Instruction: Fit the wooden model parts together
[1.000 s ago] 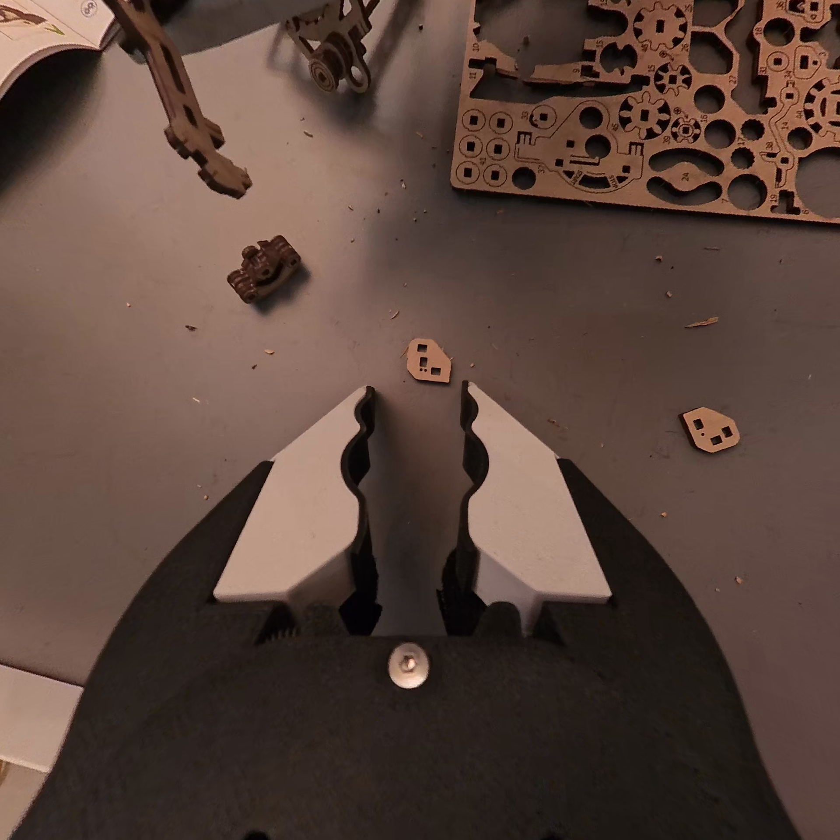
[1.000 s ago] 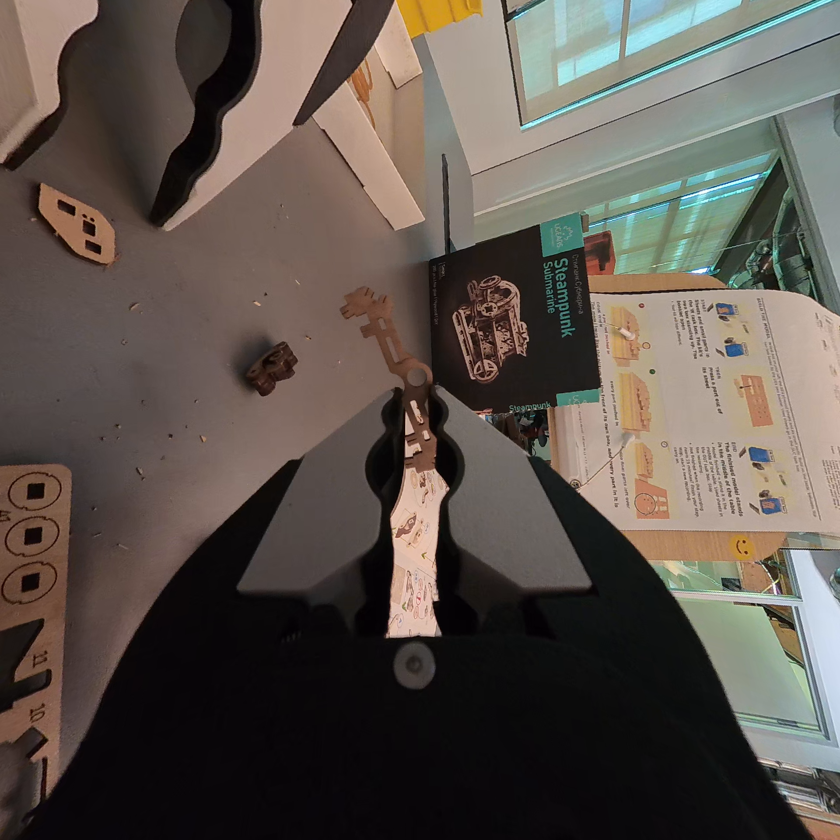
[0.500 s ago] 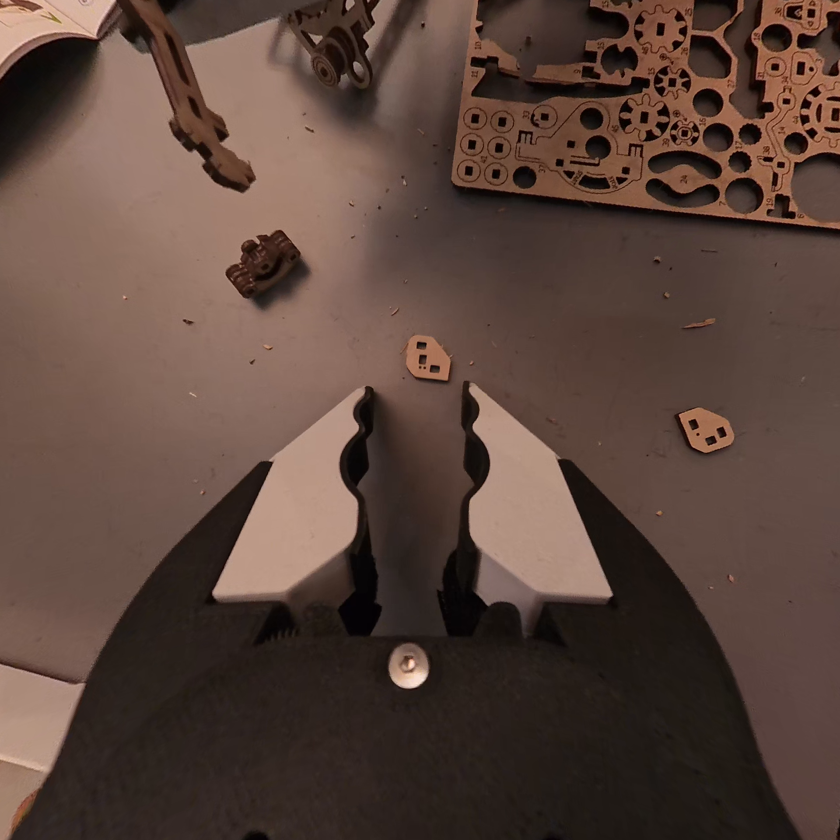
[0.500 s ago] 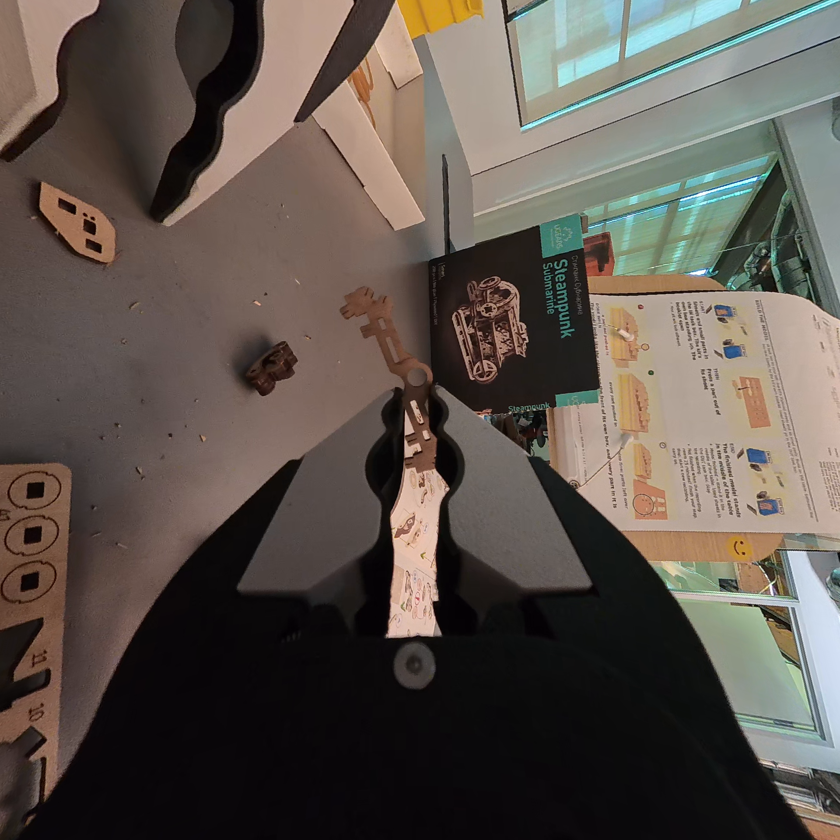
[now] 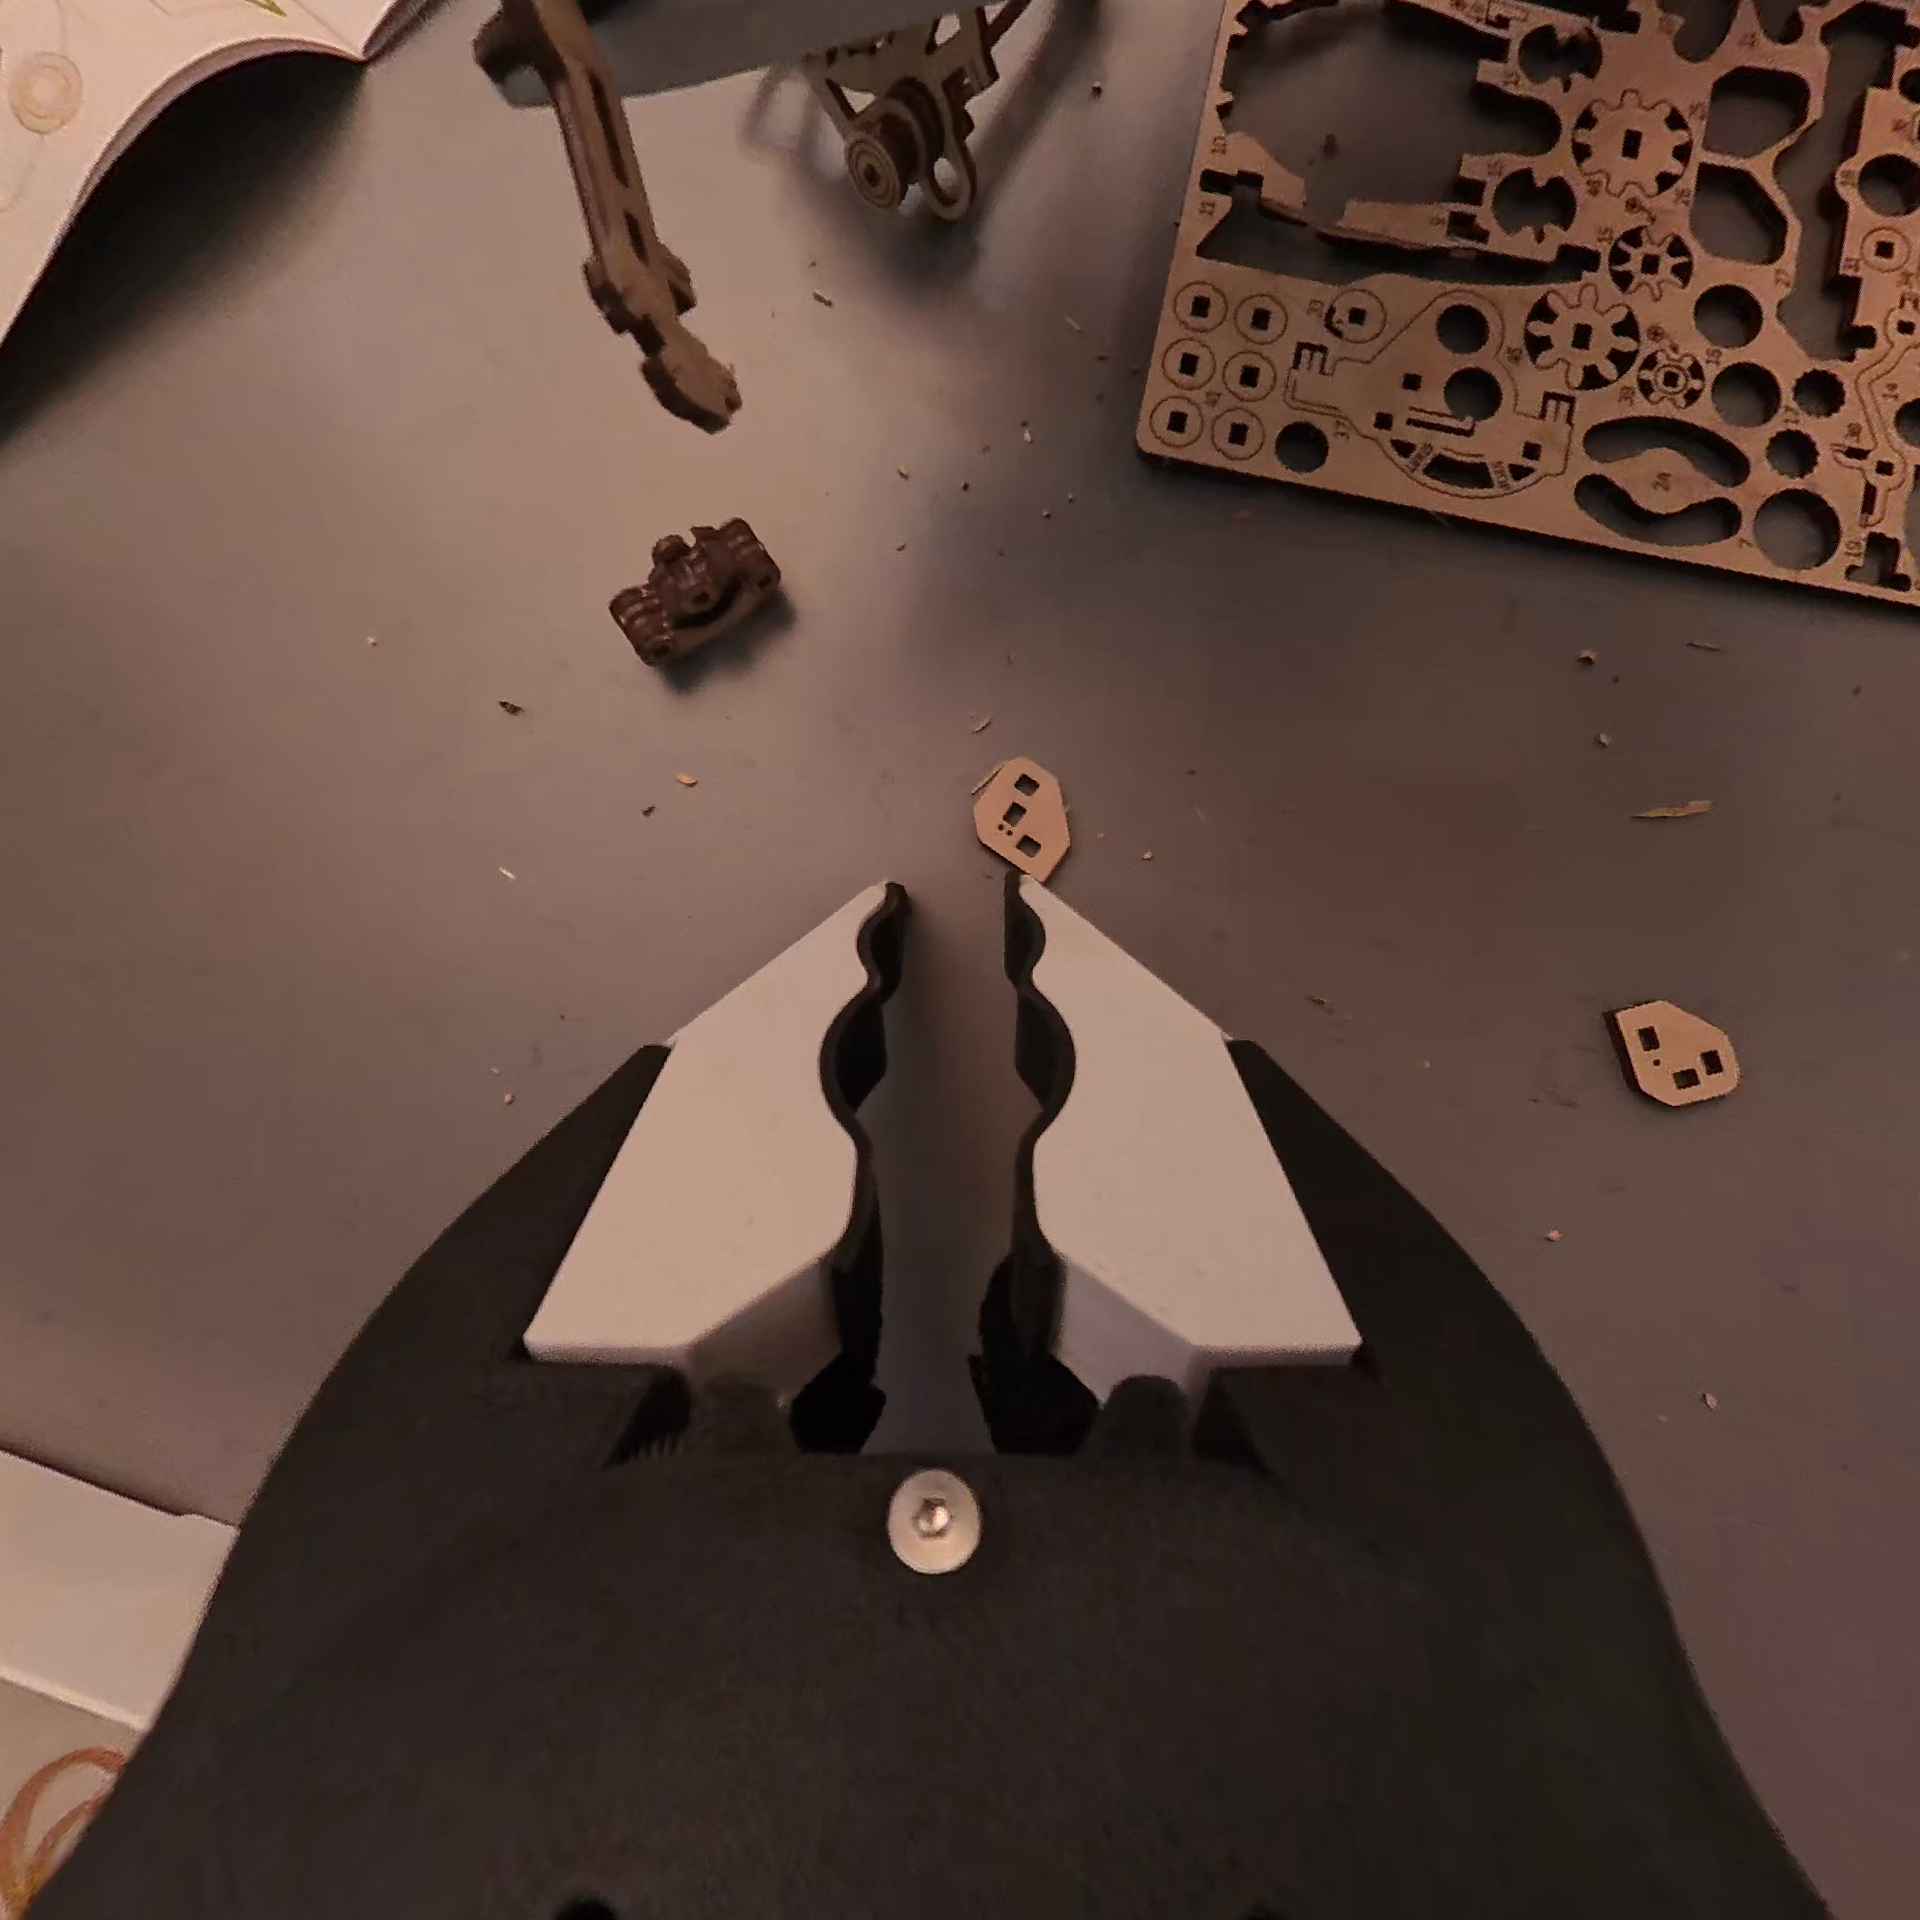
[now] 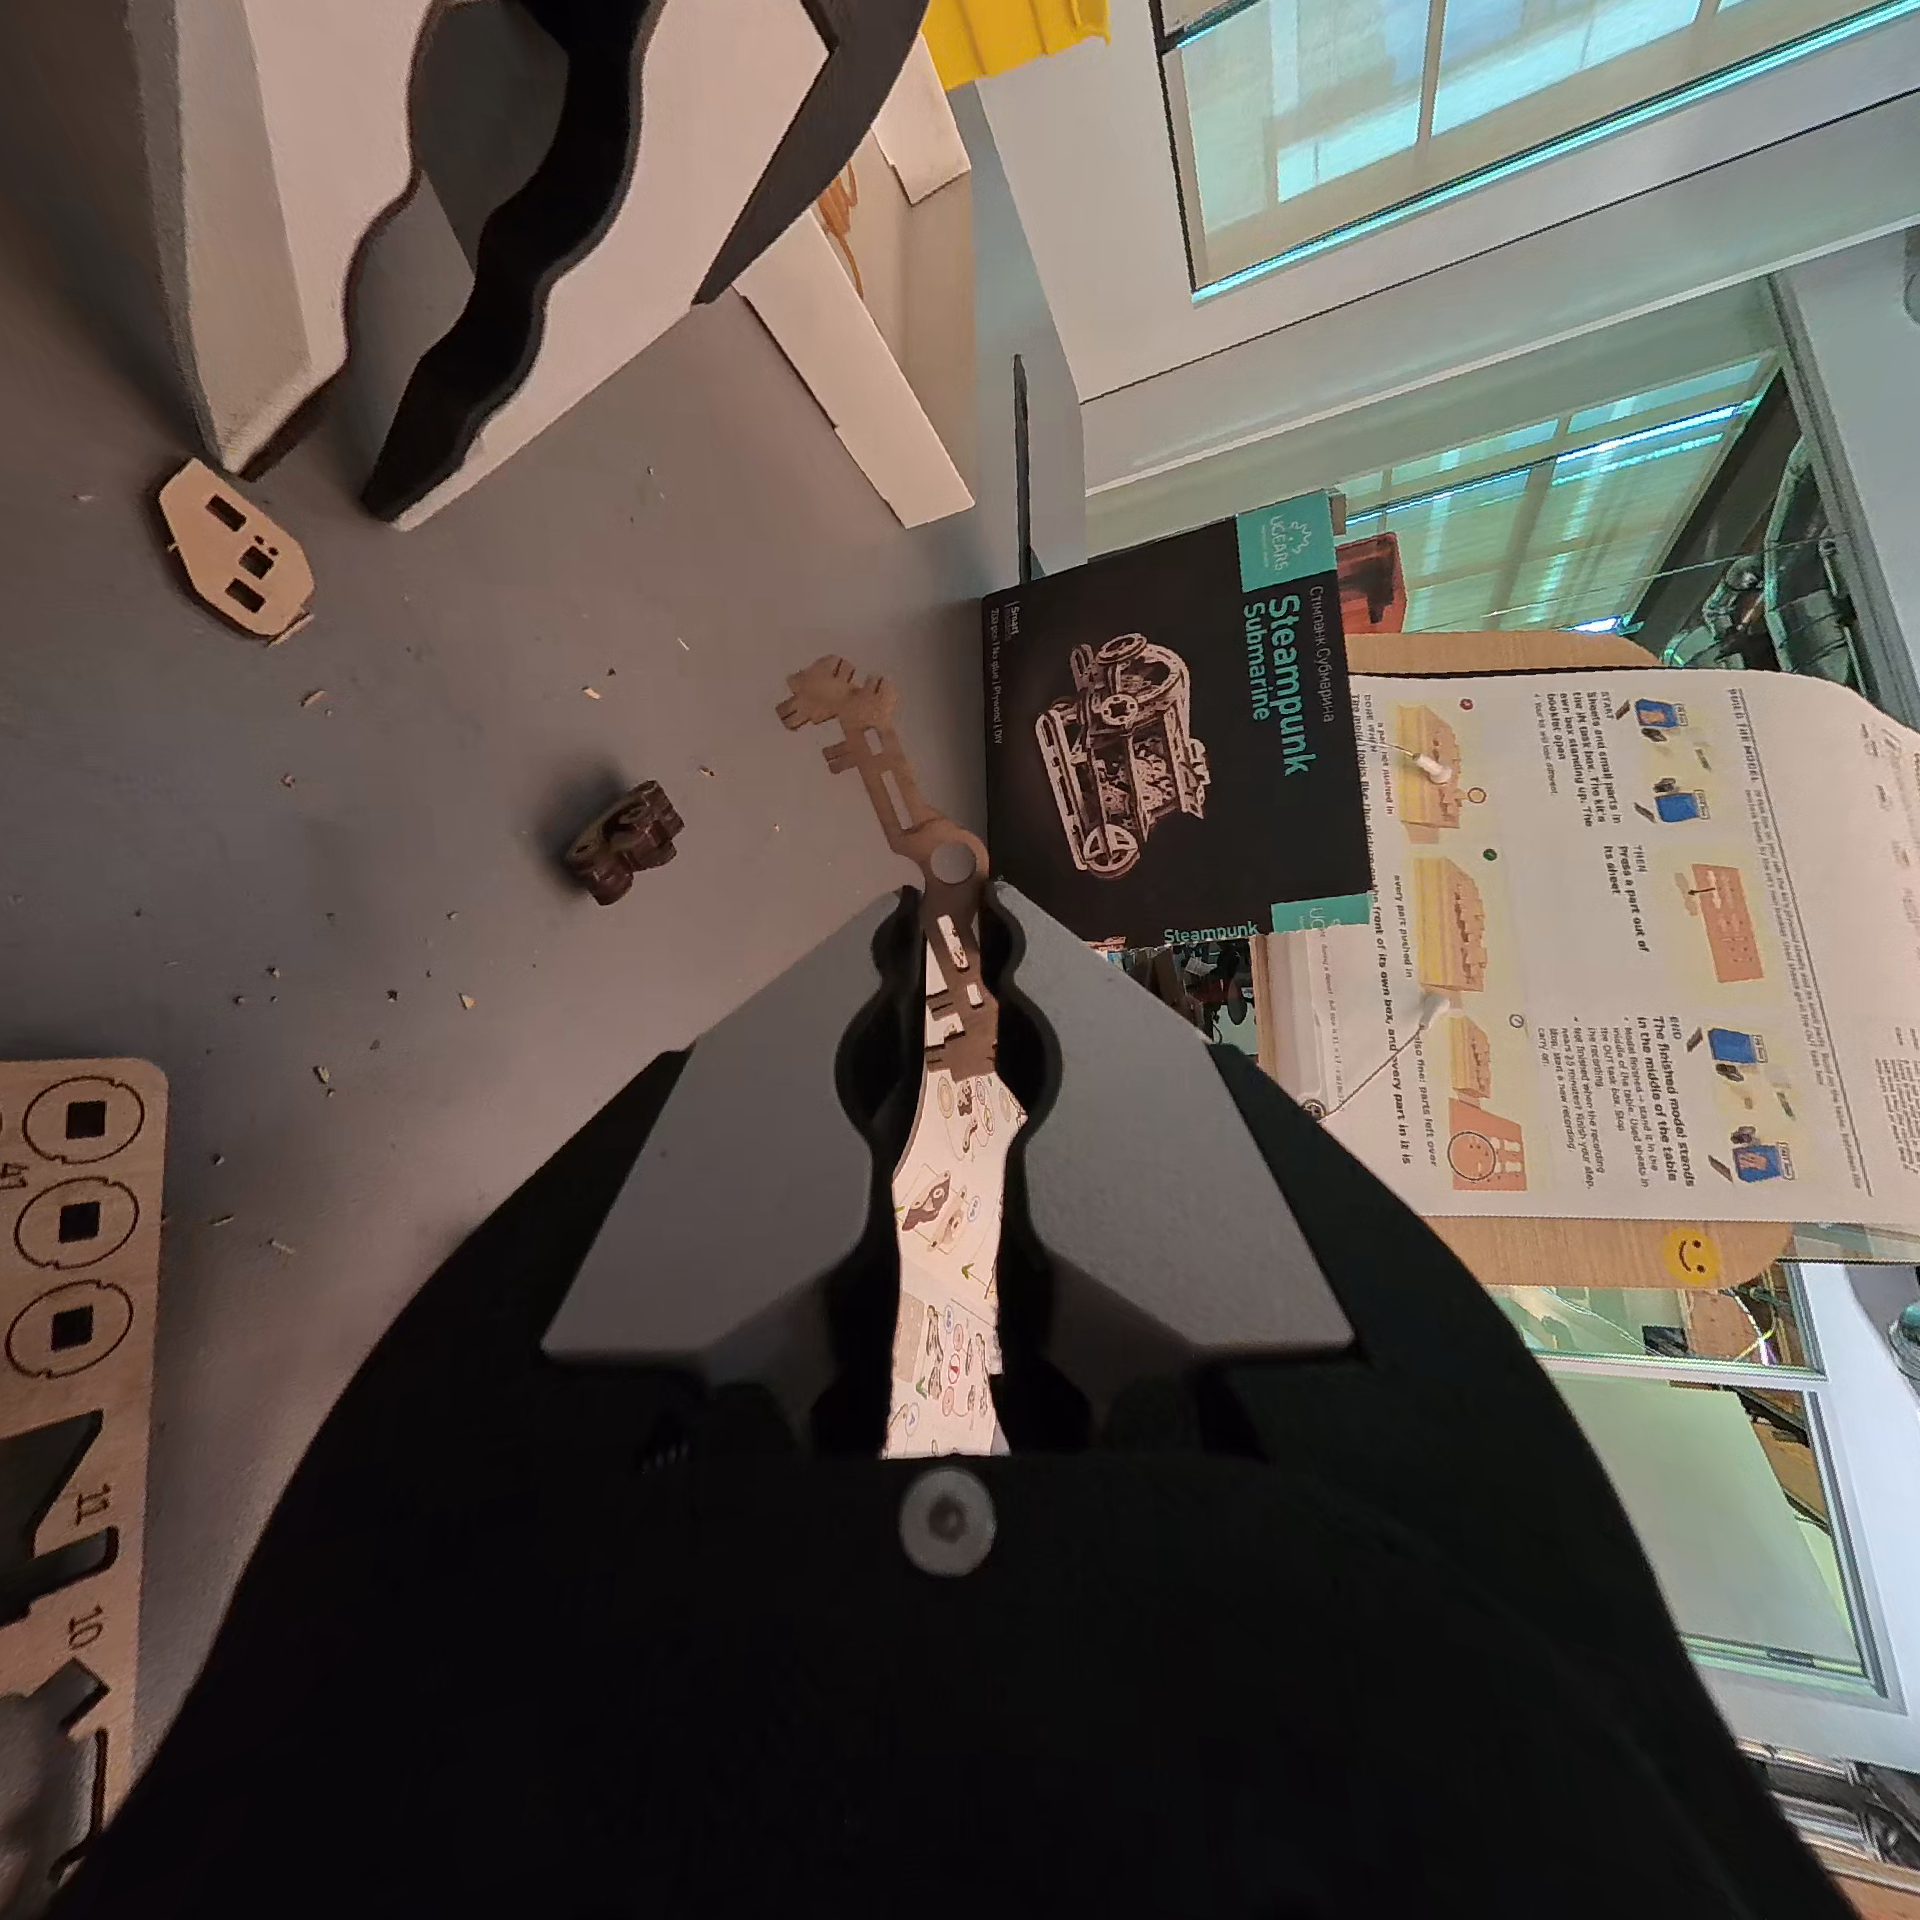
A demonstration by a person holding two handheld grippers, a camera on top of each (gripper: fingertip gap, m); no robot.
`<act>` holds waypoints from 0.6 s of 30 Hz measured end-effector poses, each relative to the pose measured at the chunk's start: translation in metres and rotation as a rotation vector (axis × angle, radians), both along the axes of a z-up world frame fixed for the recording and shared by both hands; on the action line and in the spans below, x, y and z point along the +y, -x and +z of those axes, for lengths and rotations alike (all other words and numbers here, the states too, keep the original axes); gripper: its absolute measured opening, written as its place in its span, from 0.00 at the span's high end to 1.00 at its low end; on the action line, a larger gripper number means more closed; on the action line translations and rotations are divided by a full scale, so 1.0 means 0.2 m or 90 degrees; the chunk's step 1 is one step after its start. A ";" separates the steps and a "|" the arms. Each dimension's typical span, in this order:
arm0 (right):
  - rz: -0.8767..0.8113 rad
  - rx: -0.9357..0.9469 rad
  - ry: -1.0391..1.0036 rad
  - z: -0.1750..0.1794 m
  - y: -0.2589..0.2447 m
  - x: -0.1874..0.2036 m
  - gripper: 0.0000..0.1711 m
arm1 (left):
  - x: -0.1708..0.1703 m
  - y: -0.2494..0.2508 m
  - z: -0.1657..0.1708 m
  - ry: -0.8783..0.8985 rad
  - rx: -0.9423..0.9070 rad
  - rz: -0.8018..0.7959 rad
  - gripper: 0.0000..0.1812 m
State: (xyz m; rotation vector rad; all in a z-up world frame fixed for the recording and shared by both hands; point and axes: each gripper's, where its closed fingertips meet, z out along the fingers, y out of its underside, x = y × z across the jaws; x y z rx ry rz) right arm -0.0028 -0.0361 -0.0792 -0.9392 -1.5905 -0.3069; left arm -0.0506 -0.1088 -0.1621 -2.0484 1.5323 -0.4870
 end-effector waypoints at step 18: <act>0.001 -0.008 -0.001 -0.01 0.00 0.00 0.95 | -0.02 -0.07 0.00 -0.004 0.007 0.022 0.82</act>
